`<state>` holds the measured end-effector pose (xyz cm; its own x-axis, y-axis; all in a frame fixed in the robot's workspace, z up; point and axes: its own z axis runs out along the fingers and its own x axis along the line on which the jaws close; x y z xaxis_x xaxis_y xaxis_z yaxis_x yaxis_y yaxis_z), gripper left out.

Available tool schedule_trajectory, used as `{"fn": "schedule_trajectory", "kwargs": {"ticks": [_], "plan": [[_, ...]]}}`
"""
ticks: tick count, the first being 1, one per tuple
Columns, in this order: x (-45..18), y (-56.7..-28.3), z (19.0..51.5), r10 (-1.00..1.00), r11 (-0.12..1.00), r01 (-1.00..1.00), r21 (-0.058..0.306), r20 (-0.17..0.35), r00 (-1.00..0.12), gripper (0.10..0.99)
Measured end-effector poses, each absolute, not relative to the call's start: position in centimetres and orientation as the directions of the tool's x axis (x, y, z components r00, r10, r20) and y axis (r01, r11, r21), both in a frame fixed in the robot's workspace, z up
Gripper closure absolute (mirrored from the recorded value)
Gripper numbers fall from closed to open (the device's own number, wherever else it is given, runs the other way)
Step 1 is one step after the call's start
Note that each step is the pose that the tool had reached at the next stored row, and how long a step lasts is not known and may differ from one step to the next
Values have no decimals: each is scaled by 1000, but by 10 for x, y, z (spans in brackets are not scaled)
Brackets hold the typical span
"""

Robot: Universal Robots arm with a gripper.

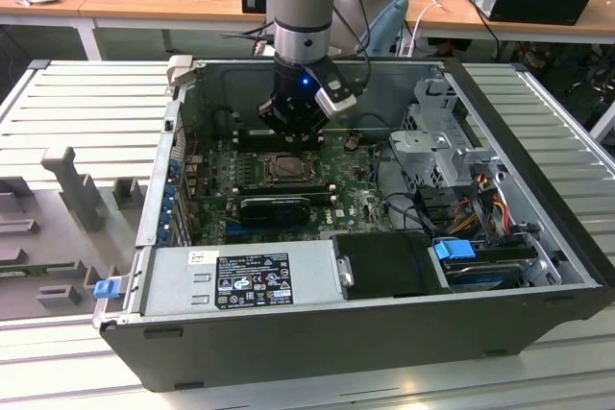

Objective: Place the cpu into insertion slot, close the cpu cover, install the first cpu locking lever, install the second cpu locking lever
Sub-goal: 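Install the first cpu locking lever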

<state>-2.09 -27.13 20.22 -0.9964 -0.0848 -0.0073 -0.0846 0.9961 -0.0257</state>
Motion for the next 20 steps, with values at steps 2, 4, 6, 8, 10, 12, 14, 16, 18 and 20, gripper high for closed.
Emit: {"fn": "schedule_trajectory", "kwargs": {"ticks": [2, 4, 6, 8, 10, 12, 14, 16, 18, 20], "plan": [[-21, -271, 202, -85, 996, -85, -12, -8, -996, 980], [-21, -271, 202, -85, 996, -85, 0, -10, -996, 980], [-21, -271, 202, -84, 996, -84, 6, -10, -996, 980], [-21, -271, 208, -84, 996, -84, 6, -10, -996, 980], [-21, -271, 219, -84, 996, -85, 6, -10, -996, 980], [-21, -273, 221, -85, 996, -85, 6, -10, -996, 980], [-21, -275, 221, -85, 996, -85, 6, -10, -996, 980], [-21, -276, 221, -84, 996, -85, 7, -10, -996, 980], [-21, -277, 221, -84, 996, -85, 6, -10, -996, 980], [-21, -277, 221, -84, 996, -85, 6, -10, -996, 980]]}}
